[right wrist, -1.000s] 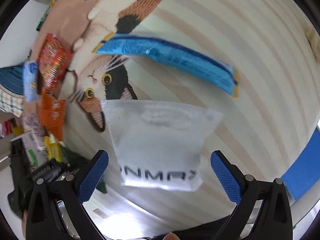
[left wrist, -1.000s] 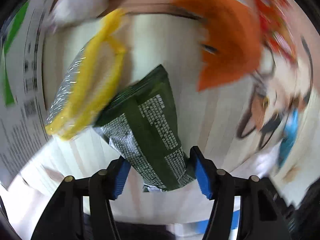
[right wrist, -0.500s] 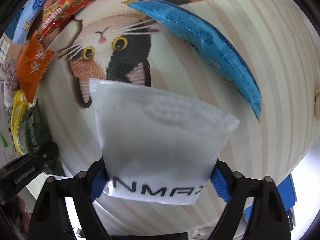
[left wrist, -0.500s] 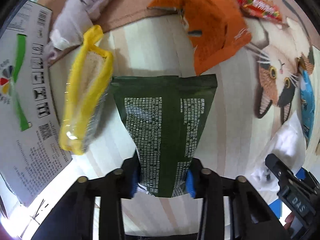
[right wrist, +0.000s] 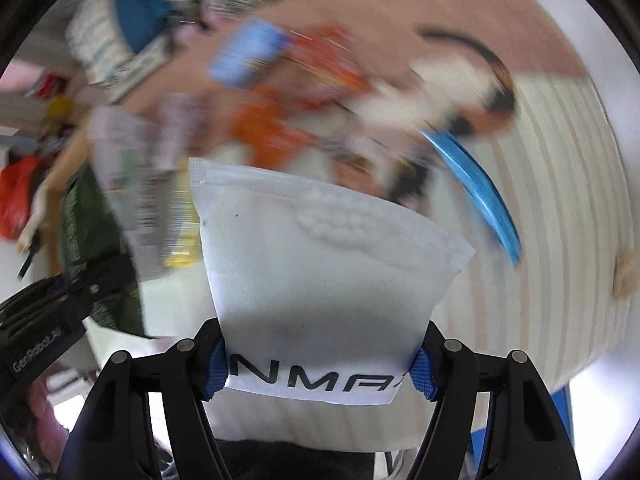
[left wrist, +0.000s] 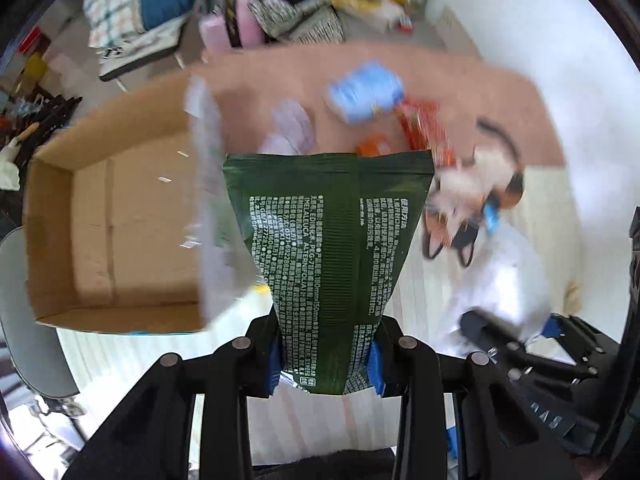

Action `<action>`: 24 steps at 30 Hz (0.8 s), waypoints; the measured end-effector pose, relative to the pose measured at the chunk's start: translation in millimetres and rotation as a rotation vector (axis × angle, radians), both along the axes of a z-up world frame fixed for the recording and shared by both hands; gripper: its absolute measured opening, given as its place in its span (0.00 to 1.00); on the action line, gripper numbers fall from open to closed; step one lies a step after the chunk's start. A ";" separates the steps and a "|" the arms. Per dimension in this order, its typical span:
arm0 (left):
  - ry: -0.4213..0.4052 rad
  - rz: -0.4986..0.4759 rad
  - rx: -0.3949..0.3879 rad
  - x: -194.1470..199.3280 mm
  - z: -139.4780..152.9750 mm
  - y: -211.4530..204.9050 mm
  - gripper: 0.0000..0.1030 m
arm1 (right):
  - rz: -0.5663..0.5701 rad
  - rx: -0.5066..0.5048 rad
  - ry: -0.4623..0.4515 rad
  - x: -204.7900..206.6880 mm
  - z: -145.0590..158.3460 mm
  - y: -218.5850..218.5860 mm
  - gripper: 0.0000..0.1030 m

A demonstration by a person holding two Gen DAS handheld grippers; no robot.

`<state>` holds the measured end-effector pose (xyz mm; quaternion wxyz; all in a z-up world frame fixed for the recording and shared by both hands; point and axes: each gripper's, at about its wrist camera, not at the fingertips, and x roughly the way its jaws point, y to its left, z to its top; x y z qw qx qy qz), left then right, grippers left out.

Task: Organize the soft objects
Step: 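Carry both bags into the cardboard box and open both tools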

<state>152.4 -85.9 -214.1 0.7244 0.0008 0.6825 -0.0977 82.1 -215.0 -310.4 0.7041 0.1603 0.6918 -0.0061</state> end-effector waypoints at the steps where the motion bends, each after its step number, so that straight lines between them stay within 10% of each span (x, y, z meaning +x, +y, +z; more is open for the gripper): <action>1: -0.009 0.013 -0.007 10.3 4.6 18.2 0.29 | 0.018 0.012 -0.018 16.3 31.1 -29.5 0.71; 4: -0.018 0.052 -0.029 34.4 28.3 58.0 0.29 | 0.097 0.063 -0.091 46.9 85.8 -2.3 0.71; 10: 0.021 0.147 0.003 120.1 -19.9 118.3 0.29 | 0.216 0.130 -0.116 124.3 120.0 91.5 0.71; 24: 0.321 0.149 -0.060 245.6 -137.5 226.2 0.29 | 0.303 -0.024 0.076 245.9 -10.5 259.7 0.71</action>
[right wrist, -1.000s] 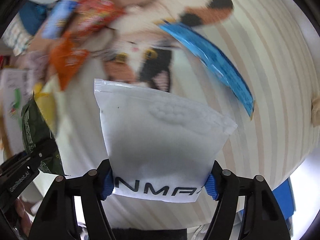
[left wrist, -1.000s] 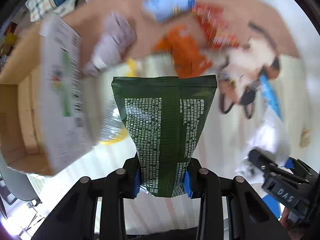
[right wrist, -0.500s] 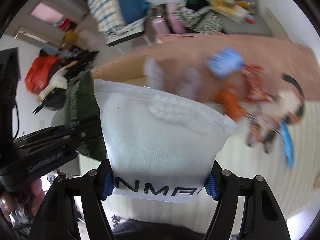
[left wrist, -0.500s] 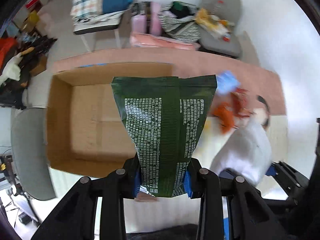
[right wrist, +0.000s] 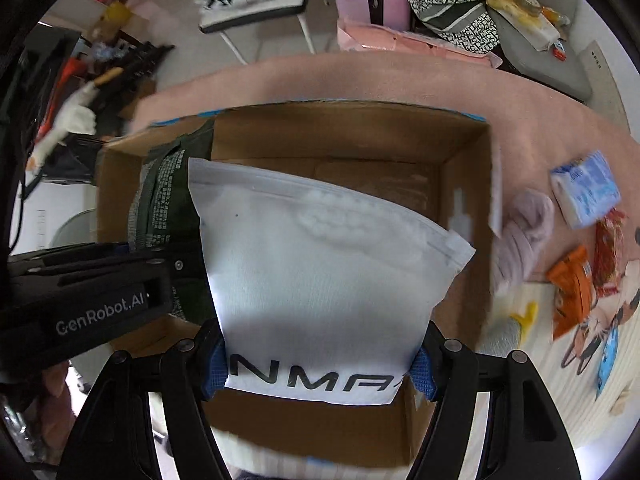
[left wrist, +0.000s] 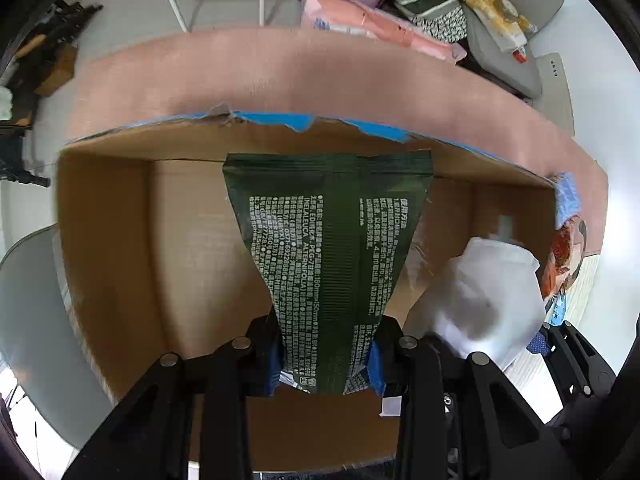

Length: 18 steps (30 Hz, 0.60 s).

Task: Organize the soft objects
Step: 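Carry both bags into the cardboard box and open both tools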

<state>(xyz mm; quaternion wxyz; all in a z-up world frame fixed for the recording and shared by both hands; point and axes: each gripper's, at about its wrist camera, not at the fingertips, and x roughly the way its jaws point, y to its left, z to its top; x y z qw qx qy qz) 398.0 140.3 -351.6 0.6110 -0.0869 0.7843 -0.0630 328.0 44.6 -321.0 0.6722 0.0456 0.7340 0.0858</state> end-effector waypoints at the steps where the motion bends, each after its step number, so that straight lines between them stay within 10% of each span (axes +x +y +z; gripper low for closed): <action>1: 0.013 -0.006 -0.004 1.2 -6.4 1.1 0.29 | 0.006 -0.016 0.009 4.8 -11.3 5.1 0.71; 14: 0.089 0.031 -0.027 11.5 -56.5 -2.6 0.33 | 0.034 -0.138 0.029 40.9 -84.2 19.0 0.75; 18: 0.018 0.004 0.004 8.8 -34.6 -2.7 0.68 | 0.000 -0.132 0.047 42.3 -87.6 12.9 0.85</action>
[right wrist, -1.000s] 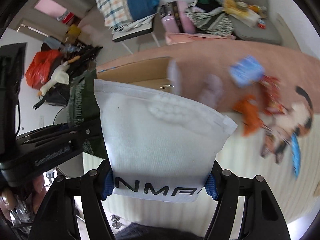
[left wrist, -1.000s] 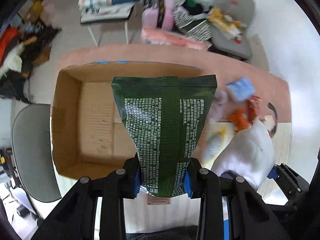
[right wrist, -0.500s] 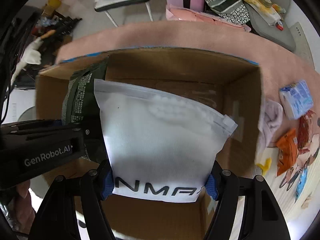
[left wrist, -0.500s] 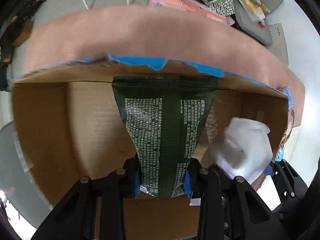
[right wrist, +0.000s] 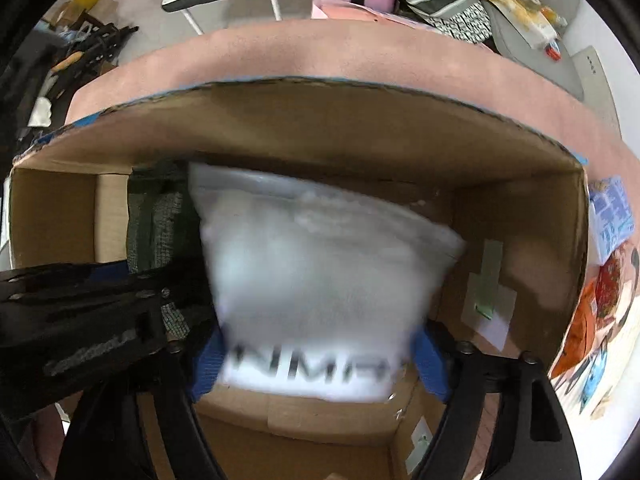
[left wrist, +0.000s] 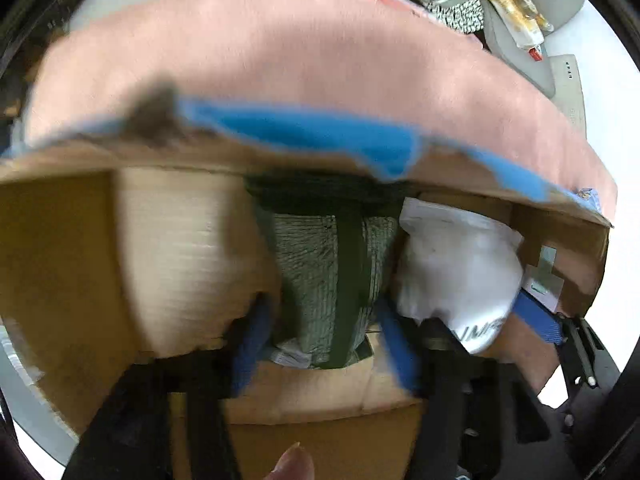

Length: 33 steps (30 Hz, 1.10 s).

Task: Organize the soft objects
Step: 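Carry both bags into the cardboard box and open both tools, then grasp the blue tissue pack with the left tool while the right tool grasps the red Deegeo bag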

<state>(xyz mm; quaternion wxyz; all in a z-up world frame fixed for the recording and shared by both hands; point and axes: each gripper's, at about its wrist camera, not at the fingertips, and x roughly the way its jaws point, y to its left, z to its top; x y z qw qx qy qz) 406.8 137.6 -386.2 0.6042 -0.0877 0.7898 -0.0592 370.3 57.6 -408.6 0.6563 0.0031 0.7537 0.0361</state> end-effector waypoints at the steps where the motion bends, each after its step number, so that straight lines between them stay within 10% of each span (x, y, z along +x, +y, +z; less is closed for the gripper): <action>1: -0.032 -0.020 0.020 -0.2 9.9 -1.2 0.81 | -0.007 0.010 -0.008 -0.5 4.7 -1.4 0.85; 14: -0.374 -0.013 0.168 -76.5 134.1 14.5 1.00 | -0.060 -0.034 -0.121 -61.7 78.4 -24.5 1.00; 33: -0.579 0.024 0.175 -201.3 221.2 31.1 1.00 | -0.042 0.013 -0.372 -194.6 220.7 -25.0 1.00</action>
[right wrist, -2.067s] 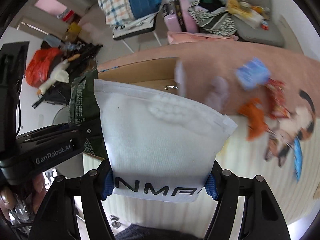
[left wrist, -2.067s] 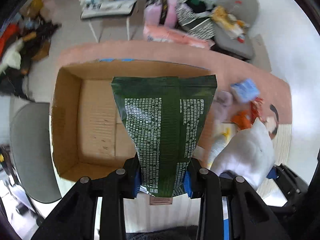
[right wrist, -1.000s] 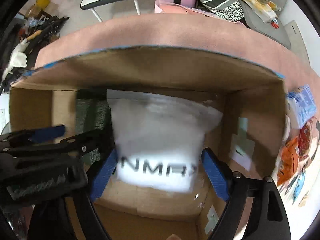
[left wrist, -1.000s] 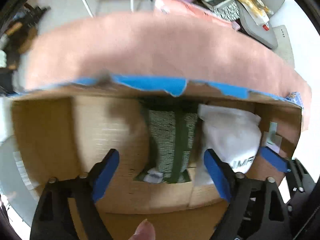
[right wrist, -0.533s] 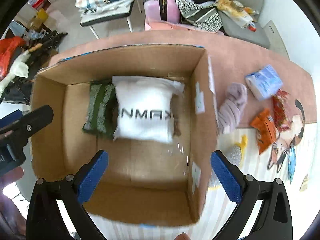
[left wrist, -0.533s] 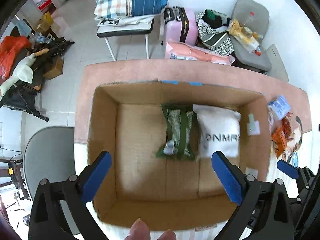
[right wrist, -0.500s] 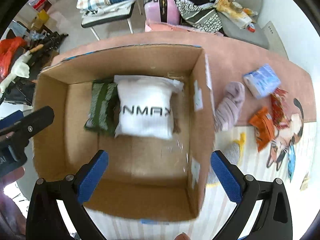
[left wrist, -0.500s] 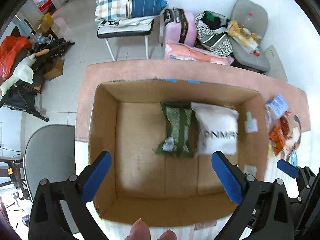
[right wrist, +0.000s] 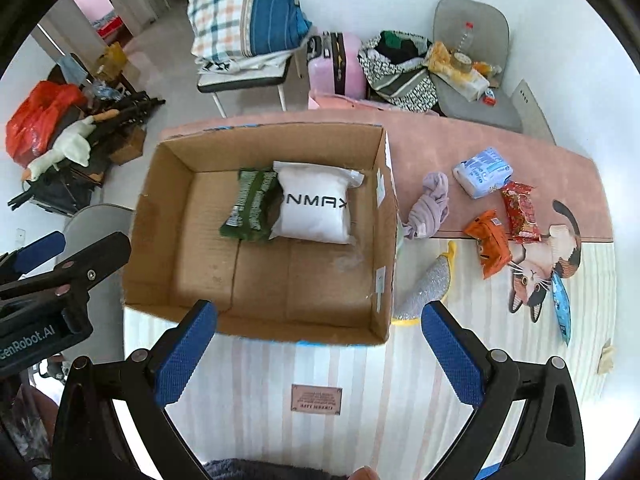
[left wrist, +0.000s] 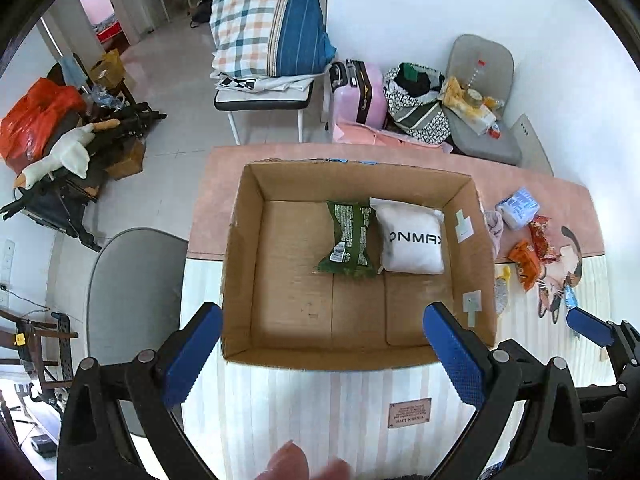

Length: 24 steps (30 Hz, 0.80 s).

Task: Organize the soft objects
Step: 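Grasp the blue tissue pack with the left tool while the right tool grasps the red Deegeo bag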

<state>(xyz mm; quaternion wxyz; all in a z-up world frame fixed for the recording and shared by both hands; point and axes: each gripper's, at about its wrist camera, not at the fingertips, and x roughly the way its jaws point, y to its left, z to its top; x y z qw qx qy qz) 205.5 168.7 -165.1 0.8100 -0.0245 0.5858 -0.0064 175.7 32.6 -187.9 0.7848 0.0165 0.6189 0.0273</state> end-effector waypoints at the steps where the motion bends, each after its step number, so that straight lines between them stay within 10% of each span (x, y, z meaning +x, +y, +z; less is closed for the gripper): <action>1: -0.007 0.000 0.001 -3.1 4.1 0.0 1.00 | 0.000 0.003 -0.007 -4.1 5.4 0.0 1.00; 12: -0.057 -0.075 0.046 0.0 30.5 -53.8 1.00 | -0.105 0.158 -0.015 -22.3 29.3 -53.2 1.00; 24: 0.028 -0.399 0.170 116.4 -9.4 -258.5 1.00 | -0.369 0.071 0.071 29.2 -14.9 -272.0 1.00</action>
